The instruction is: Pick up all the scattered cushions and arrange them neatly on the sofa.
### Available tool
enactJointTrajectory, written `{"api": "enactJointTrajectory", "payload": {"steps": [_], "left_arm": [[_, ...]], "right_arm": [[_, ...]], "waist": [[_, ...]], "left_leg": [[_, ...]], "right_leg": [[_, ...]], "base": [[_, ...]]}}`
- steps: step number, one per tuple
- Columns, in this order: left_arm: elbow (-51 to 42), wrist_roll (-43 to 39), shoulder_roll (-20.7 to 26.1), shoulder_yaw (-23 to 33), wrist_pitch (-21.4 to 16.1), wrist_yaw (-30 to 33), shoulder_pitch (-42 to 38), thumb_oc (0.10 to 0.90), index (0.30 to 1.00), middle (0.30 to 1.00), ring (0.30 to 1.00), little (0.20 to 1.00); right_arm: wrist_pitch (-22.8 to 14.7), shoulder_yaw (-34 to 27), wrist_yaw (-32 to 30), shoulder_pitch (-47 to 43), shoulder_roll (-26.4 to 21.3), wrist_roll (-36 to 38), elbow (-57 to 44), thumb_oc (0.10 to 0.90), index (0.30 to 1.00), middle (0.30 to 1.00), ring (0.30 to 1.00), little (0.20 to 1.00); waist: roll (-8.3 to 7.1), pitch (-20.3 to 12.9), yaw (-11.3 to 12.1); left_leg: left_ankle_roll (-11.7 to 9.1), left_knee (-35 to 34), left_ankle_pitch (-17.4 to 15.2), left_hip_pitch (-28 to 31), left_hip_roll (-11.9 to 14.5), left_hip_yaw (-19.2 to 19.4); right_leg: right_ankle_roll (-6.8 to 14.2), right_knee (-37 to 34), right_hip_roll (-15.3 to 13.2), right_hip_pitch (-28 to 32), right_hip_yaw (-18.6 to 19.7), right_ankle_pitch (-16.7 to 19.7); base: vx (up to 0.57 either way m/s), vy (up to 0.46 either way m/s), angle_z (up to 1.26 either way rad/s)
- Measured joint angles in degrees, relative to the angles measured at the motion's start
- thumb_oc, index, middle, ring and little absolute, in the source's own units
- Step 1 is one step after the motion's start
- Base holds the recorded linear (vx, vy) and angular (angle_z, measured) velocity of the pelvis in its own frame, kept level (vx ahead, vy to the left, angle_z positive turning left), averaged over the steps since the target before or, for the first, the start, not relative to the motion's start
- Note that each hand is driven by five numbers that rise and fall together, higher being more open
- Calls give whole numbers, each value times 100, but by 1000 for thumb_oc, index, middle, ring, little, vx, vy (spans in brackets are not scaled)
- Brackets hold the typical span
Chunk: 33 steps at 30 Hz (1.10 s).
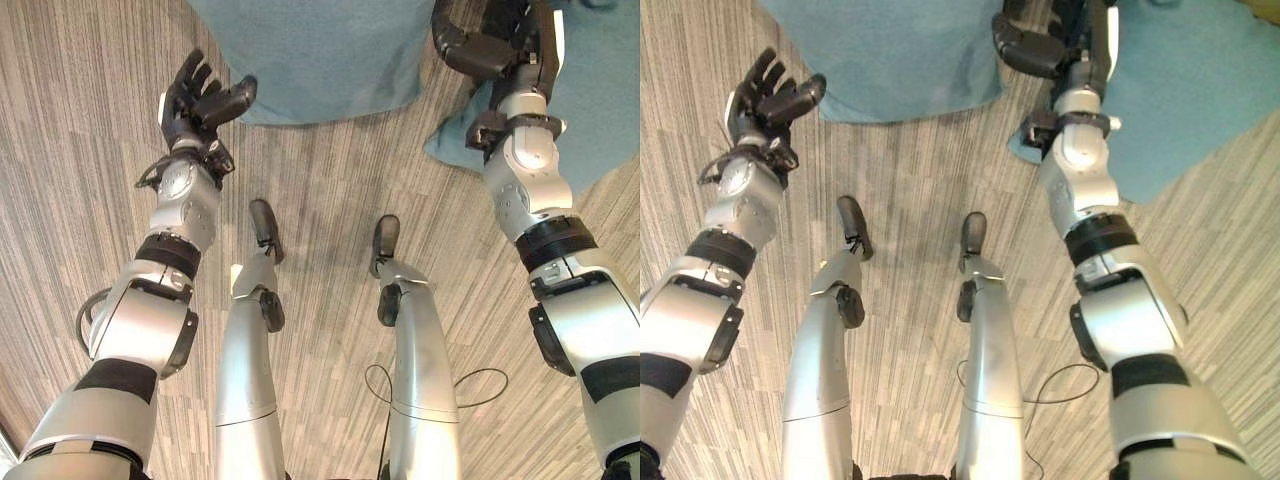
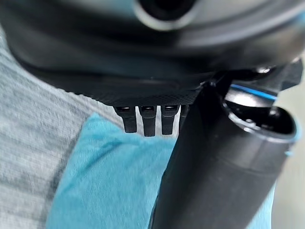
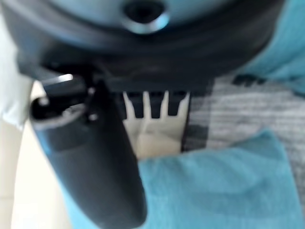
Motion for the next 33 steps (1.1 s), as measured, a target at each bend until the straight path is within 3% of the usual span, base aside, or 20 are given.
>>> {"api": "enactJointTrajectory", "payload": {"steps": [5,7,8,9,10,11,12,15,17,21,28,29,30,33], "left_arm": [[-58,-11,-313,-144,-16,136,-539,800,900,900,900,900],[8,-75,-309,-370,-10,240,-772,800,900,900,900,900],[11,-126,-309,-452,-3,247,-784,587,580,580,580,580],[12,-186,-255,-560,0,256,-791,488,432,432,432,432],[14,-217,-231,-624,8,256,-794,414,321,321,321,321],[24,-223,-145,-731,21,261,-801,400,300,300,300,300],[57,-221,-89,-772,38,259,-800,400,300,300,300,300],[226,-199,89,-1034,191,258,-814,400,300,300,300,300],[243,-4,216,-1207,253,247,-817,400,300,300,300,300],[218,305,285,-1261,269,208,-974,400,300,300,300,300],[-361,589,319,-1205,212,376,-916,400,300,300,300,300],[-445,626,323,-1100,214,395,-875,400,300,300,300,300],[-987,692,282,-644,100,466,-468,400,300,300,300,300],[-1653,869,197,-241,-198,607,417,400,300,300,300,300]], "right_arm": [[180,539,-84,-727,45,23,38,800,900,900,900,900],[242,1012,-105,-1091,47,73,207,800,900,900,900,900],[279,1150,-77,-1171,127,222,331,800,900,900,900,900],[331,1217,-43,-1246,87,401,431,800,900,900,900,900],[354,1239,35,-1266,123,503,436,759,839,839,839,839],[387,1298,139,-1340,110,700,512,580,571,571,571,571],[436,1306,189,-1377,64,792,574,400,300,300,300,300],[589,1495,241,-1469,131,916,796,400,300,300,300,300],[634,1511,243,-1456,73,913,904,400,300,300,300,300],[637,1445,173,-1498,15,863,893,400,300,300,300,300],[610,797,-492,-1080,186,76,304,400,300,300,300,300],[637,657,-563,-1001,207,-17,180,400,300,300,300,300],[596,192,-705,-542,255,-314,-394,400,300,300,300,300],[563,62,-900,190,502,-984,-655,400,300,300,300,300]], "waist": [[66,-36,70],[66,-36,62],[66,-36,59],[67,-37,58],[67,-37,57],[67,-37,57],[67,-37,57],[85,-66,63],[163,-336,74],[191,-344,65],[191,-344,50],[186,-326,52],[178,-320,26],[157,-316,-21]], "left_leg": [[-28,11,24,-337,-5,-41],[-43,13,41,-420,-7,-67],[-42,27,40,-418,-6,-69],[-41,38,39,-416,-6,-68],[-40,33,39,-416,-6,-67],[-41,1,40,-409,3,-67],[-46,-4,43,-393,2,-67],[-41,-223,131,-235,4,-75],[-34,-335,182,-440,-13,-98],[-24,-382,212,-572,-17,-121],[-24,-417,212,-545,-37,-169],[-24,-424,212,-503,-40,-165],[-32,-481,218,-420,-46,-165],[-54,-690,239,73,-77,-196]], "right_leg": [[0,106,-13,-329,-37,-28],[-10,129,-16,-402,-65,-33],[-11,133,-19,-401,-67,-34],[-11,128,-19,-399,-59,-34],[-11,106,-19,-400,-55,-34],[-20,44,-12,-391,-67,-15],[-20,41,-12,-377,-65,-9],[-24,-179,3,-210,-111,72],[4,-277,0,-391,-155,115],[12,-327,8,-486,-185,151],[11,-343,6,-457,-196,149],[15,-351,4,-418,-195,146],[15,-389,0,-337,-193,147],[41,-574,-3,172,-241,128]], "base": [[34,-72,3],[22,-18,3],[0,0,0],[0,0,0],[10,-8,-5],[-6,-8,-5],[-6,-3,-4],[-1,0,-1],[0,0,0],[0,0,0],[0,0,0],[-14,42,0],[-12,31,1],[-12,28,2]]}}
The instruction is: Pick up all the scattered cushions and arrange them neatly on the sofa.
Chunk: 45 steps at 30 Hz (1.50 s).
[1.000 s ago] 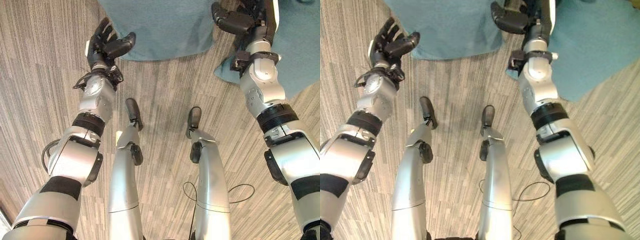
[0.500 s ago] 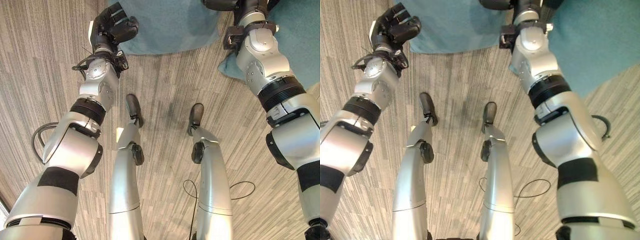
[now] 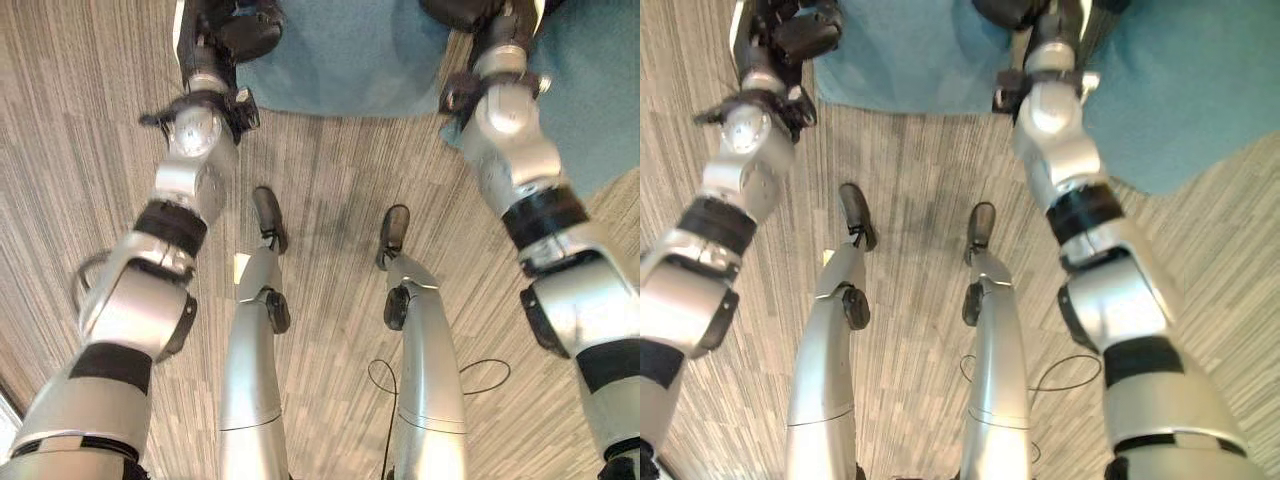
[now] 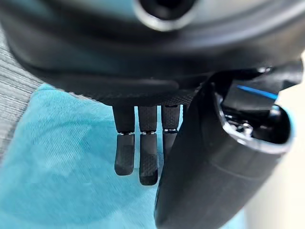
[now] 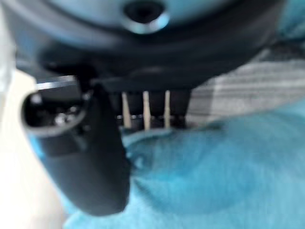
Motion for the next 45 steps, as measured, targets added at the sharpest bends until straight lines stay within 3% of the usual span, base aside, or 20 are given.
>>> {"api": "enactJointTrajectory", "payload": {"steps": [2,3,6,8,12,14,15,16,17,20,27,32,34,39,45], "left_arm": [[-274,112,-61,144,-213,19,488,400,300,300,300,300],[-594,174,-184,520,-330,67,830,400,300,300,300,300],[-777,215,-274,916,-334,210,1269,400,300,300,300,300],[-900,275,-305,1078,-313,243,1490,400,300,300,300,300],[-1435,409,-491,1250,-371,195,2443,400,300,300,300,300],[-1764,501,-575,1400,-483,106,2807,400,300,300,300,300],[-1806,502,-618,1490,-500,57,2875,436,354,354,354,354],[-1784,498,-631,1552,-478,55,2910,800,900,900,900,900],[-1783,499,-644,1568,-476,51,2985,800,900,900,900,900],[-1762,606,-782,1547,-559,-154,3594,800,900,900,900,900],[-1055,522,-1347,1700,-436,-297,4220,800,900,900,900,900],[-864,524,-1436,1752,-366,-313,4752,800,900,900,900,900],[-834,615,-1392,1771,-342,-285,4783,800,900,900,900,900],[-832,894,-1315,1814,-278,-249,4749,800,900,900,900,900],[-916,1116,-974,1931,-284,-213,4792,800,900,900,900,900]], "right_arm": [[-106,-155,-71,515,136,-201,-199,400,300,300,300,300],[-110,-474,-105,894,215,-374,-582,400,300,300,300,300],[-107,-720,-131,1321,226,-806,-838,400,300,300,300,300],[-85,-802,-127,1535,232,-1065,-905,400,300,300,300,300],[-33,-990,-74,2587,272,-1614,-1553,400,300,300,300,300],[-20,-1128,3,2942,270,-1914,-1884,400,300,300,300,300],[-14,-1205,34,2999,267,-2067,-1948,400,300,300,300,300],[68,-1230,82,3000,269,-2183,-1948,400,300,300,300,300],[113,-1229,122,3049,276,-2236,-1945,400,300,300,300,300],[108,-1276,198,3595,298,-2427,-2046,400,300,300,300,300],[285,-1353,701,4313,50,-2513,-2829,400,300,300,300,300],[284,-1405,1107,4964,-189,-2425,-3689,400,300,300,300,300],[224,-1421,1294,4998,-181,-2083,-3803,400,300,300,300,300],[235,-1405,2035,5087,-725,-1299,-4364,400,300,300,300,300],[211,-1472,2441,5460,-827,-641,-4763,400,300,300,300,300]], "waist": [[-16,-336,-33],[-31,-359,-34],[-82,-321,-65],[-169,42,-100],[-233,3,-105],[-276,-166,-97],[-297,-153,-95],[-364,-46,-80],[-387,-11,-85],[-476,-585,-75],[-528,-558,-32],[-687,-557,-52],[-802,-641,-65],[-1053,-696,-36],[-1571,-1190,-117]], "left_leg": [[9,-34,-12,-73,-25,-14],[48,-41,-38,-67,-23,-18],[34,-98,-25,72,-27,-7],[22,-282,-15,613,-49,-1],[8,-741,41,1528,-117,-42],[11,-827,36,1655,-127,-85],[5,-869,54,1813,-128,-109],[4,-934,54,2107,-135,-105],[-3,-991,61,2286,-134,-111],[-21,-1333,81,2532,-159,-159],[-57,-1937,239,3664,-158,-271],[-66,-2357,244,4702,-86,-282],[-70,-2472,241,4973,-56,-270],[-118,-2873,281,5679,-18,-181],[-154,-3105,282,6108,-8,-103]], "right_leg": [[46,-29,-6,-77,13,-52],[59,-73,0,-51,8,-56],[66,-188,-15,138,-25,-1],[72,-356,-34,675,-65,4],[95,-739,-75,1615,-193,15],[111,-833,-78,1775,-247,4],[112,-879,-77,1959,-274,7],[111,-926,-85,2236,-286,7],[112,-991,-72,2420,-294,7],[156,-1258,-69,2657,-401,-13],[212,-1914,-12,3928,-636,77],[253,-2661,120,5150,-801,215],[278,-3015,192,5524,-831,333],[344,-3961,318,6451,-856,726],[347,-4677,397,7076,-858,951]], "base": [[-19,47,5],[-11,35,1],[-18,64,-3],[1,82,2],[15,59,6],[41,58,7],[48,55,5],[32,33,2],[-5,34,3],[-82,32,6],[40,19,7],[96,8,2],[136,9,-6],[105,5,-7],[59,1,-4]]}}
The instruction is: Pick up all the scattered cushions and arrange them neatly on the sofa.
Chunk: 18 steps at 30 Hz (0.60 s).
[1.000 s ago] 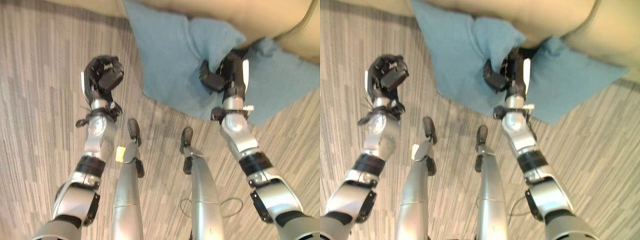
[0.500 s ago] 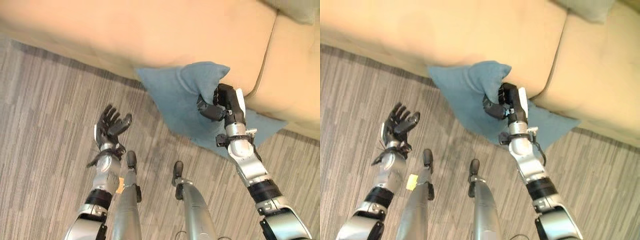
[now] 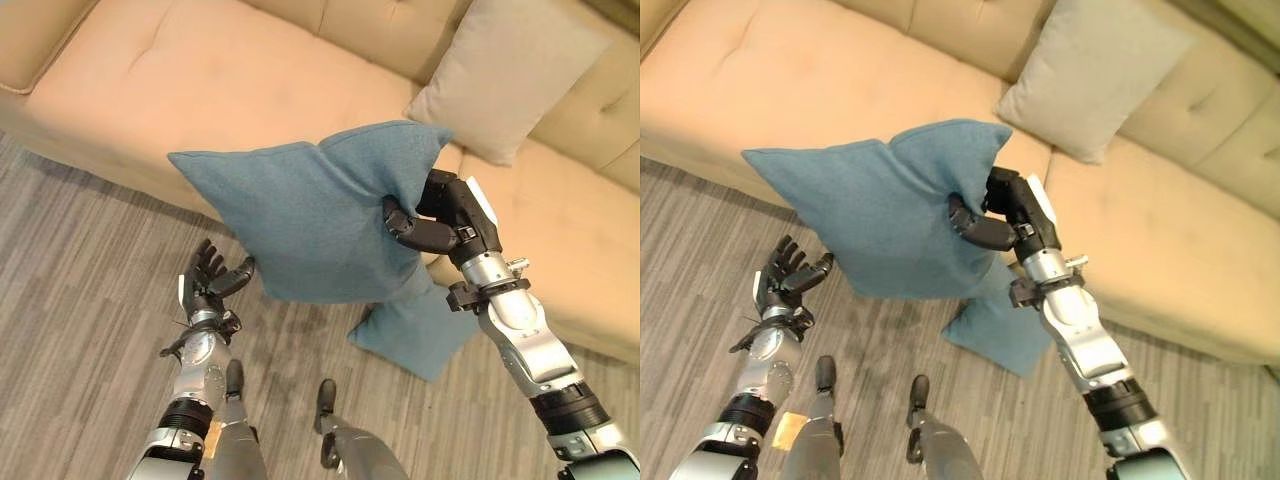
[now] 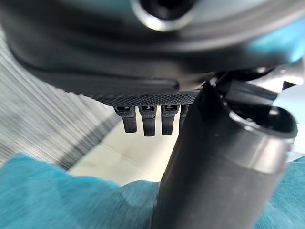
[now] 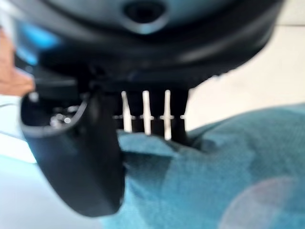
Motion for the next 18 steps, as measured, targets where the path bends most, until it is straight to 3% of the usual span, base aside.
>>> {"api": "enactJointTrajectory", "payload": {"steps": [2,7,12,18], "left_arm": [[-265,-29,17,37,-33,58,82,800,900,900,900,900],[-1094,-361,-10,270,-78,54,217,800,900,900,900,900],[-1167,-972,-157,313,-213,-175,228,800,900,900,900,900],[-1114,-1824,-429,153,-167,-787,474,800,900,900,900,900]], "right_arm": [[1,-13,122,117,-8,103,-14,400,300,300,300,300],[8,-55,373,415,-39,226,-71,400,300,300,300,300],[57,-33,506,775,-33,379,-69,400,300,300,300,300],[143,211,759,869,-15,536,-69,400,300,300,300,300]], "waist": [[-101,-100,13],[-99,-286,28],[-115,-580,-1],[-254,-788,-132]], "left_leg": [[-35,0,-28,130,-5,1],[-95,-2,-78,270,17,-1],[-107,-4,-94,278,15,-18],[-109,-4,-101,300,12,-18]], "right_leg": [[-3,-99,2,172,0,10],[-2,-141,26,331,-2,10],[-2,-177,29,374,-14,10],[-2,-185,29,396,-7,16]], "base": [[62,-4,1],[24,-1,-1],[1,-6,2],[0,0,0]]}}
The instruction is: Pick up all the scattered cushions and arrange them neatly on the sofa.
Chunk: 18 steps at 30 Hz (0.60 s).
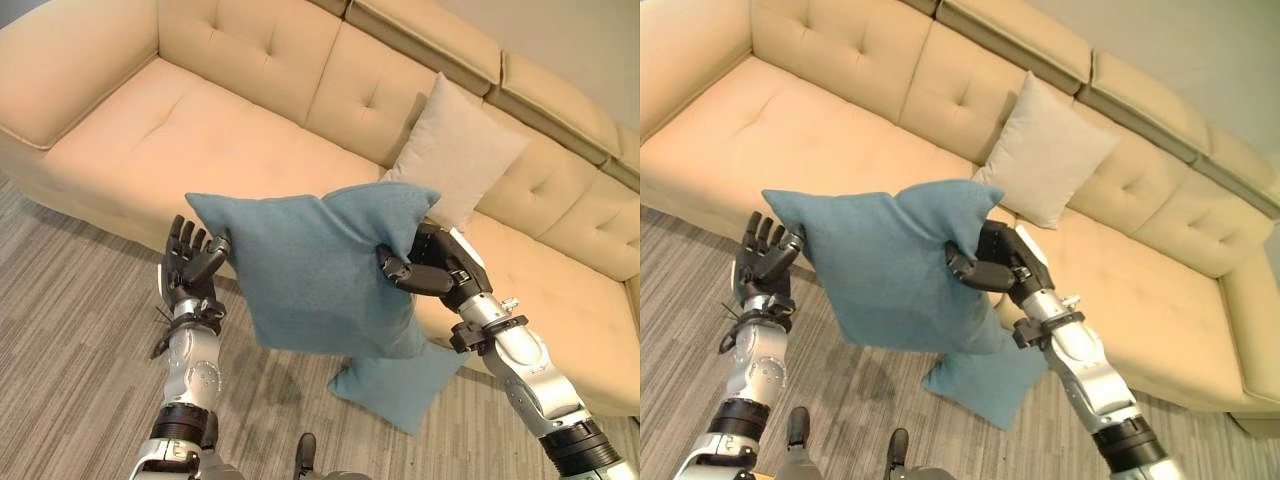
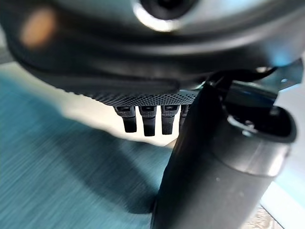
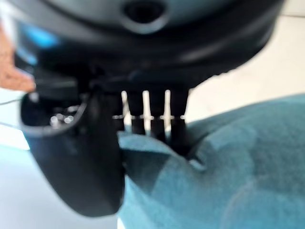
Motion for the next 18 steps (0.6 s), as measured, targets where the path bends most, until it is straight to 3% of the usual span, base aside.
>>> {"api": "enactJointTrajectory", "payload": {"steps": [5,12,13,14,15,18], "left_arm": [[388,8,64,-233,220,-284,98,800,900,900,900,900],[935,9,238,-556,615,-675,153,800,900,900,900,900],[936,1,274,-584,684,-773,171,607,611,611,611,611],[936,1,278,-585,703,-805,191,554,531,531,531,531],[945,-51,279,-584,746,-863,214,400,300,300,300,300],[1118,-285,249,-623,823,-915,265,400,300,300,300,300]], "right_arm": [[92,5,90,21,-2,107,-2,400,300,300,300,300],[218,204,307,20,-133,438,-29,400,300,300,300,300],[266,243,358,20,-164,556,-32,400,300,300,300,300],[298,261,379,21,-190,594,-35,400,300,300,300,300],[335,269,411,21,-200,611,-34,400,300,300,300,300],[357,352,479,99,-210,809,-34,400,300,300,300,300]], "waist": [[17,-162,-29],[228,-370,-105],[251,-389,-123],[262,-404,-133],[277,-434,-150],[332,-594,-250]], "left_leg": [[9,0,-10,-2,-21,14],[9,-1,-11,18,-15,46],[2,-2,-21,38,-12,83],[2,-2,-24,47,-10,107],[1,-2,-32,58,-8,128],[-2,-3,-44,71,-9,148]], "right_leg": [[8,0,-19,-12,14,8],[16,0,-19,-9,54,15],[20,0,-19,-10,91,23],[20,0,-19,-12,121,26],[19,0,-22,-13,140,29],[19,-2,-24,-12,142,30]], "base": [[-1,36,-1],[1,24,-2],[10,26,-13],[8,13,-15],[3,10,-11],[-1,5,-4]]}}
